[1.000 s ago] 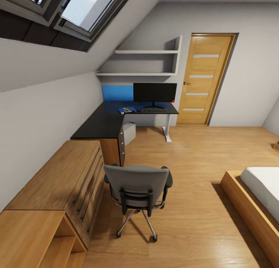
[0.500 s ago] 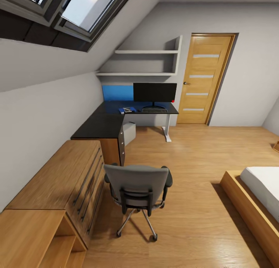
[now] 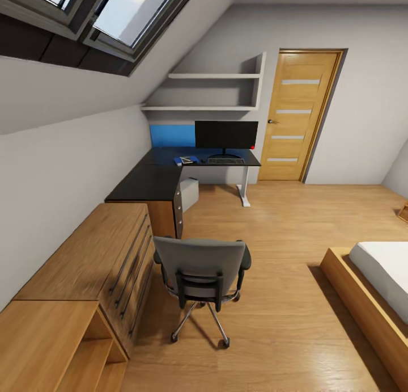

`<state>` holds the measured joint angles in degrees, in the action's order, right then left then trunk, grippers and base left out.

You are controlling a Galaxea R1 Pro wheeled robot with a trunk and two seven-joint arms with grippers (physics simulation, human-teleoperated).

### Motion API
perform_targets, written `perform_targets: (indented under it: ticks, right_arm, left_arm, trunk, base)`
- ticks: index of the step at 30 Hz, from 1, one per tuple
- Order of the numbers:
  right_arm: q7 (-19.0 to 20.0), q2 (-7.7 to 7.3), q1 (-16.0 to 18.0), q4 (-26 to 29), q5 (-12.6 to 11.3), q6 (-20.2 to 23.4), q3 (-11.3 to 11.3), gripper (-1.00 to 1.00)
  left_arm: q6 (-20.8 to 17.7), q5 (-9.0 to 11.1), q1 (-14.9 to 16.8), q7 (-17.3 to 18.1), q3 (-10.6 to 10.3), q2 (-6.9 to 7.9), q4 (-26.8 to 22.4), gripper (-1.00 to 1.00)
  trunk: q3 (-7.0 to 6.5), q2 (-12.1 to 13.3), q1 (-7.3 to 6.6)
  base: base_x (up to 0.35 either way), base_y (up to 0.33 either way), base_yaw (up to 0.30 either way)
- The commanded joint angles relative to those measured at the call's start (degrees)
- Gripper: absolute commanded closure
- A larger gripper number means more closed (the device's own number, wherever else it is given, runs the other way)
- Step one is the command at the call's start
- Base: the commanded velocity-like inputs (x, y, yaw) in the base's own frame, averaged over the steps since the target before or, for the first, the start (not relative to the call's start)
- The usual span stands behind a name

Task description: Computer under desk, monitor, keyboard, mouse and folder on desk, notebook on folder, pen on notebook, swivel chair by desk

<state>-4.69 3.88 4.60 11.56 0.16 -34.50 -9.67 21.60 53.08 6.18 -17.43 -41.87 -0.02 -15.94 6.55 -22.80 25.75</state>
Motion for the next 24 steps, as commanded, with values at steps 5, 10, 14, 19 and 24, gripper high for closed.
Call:
perform_targets:
  ticks: [5, 10, 14, 19, 24]
  right_arm:
    - [-0.5, -0.01, 0.1, -0.1, 0.0, -0.1, -0.4, -1.00]
    - [-0.5, -0.01, 0.1, -0.1, 0.0, -0.1, -0.4, -1.00]
    - [-0.5, -0.01, 0.1, -0.2, 0.1, -0.1, -0.4, -1.00]
    - [-0.5, -0.01, 0.1, -0.2, 0.1, -0.1, -0.4, -1.00]
    - [-0.4, -0.01, 0.1, -0.2, 0.1, 0.0, -0.4, -1.00]
  left_arm:
    - [0.2, 0.3, 0.1, -0.4, -0.5, 0.02, 0.0, -1.00]
    - [0.2, 0.3, 0.1, -0.4, -0.5, 0.02, 0.0, -1.00]
    - [0.2, 0.3, 0.1, -0.4, -0.5, 0.02, 0.0, -1.00]
    - [0.2, 0.3, 0.1, -0.4, -0.5, 0.02, 0.0, -1.00]
    - [0.2, 0.2, 0.1, -0.4, -0.5, 0.02, 0.0, -1.00]
  trunk:
    - [0.12, -0.1, 0.03]
    - [0.12, -0.1, 0.03]
    - [0.12, -0.1, 0.03]
    - [0.12, -0.1, 0.03]
    - [0.12, -0.1, 0.03]
  base:
    - [-0.092, 0.000, 0.000]
    - [-0.217, 0.000, 0.000]
    - [-0.162, 0.000, 0.000]
    - [-0.048, 0.000, 0.000]
    - [-0.014, 0.000, 0.000]
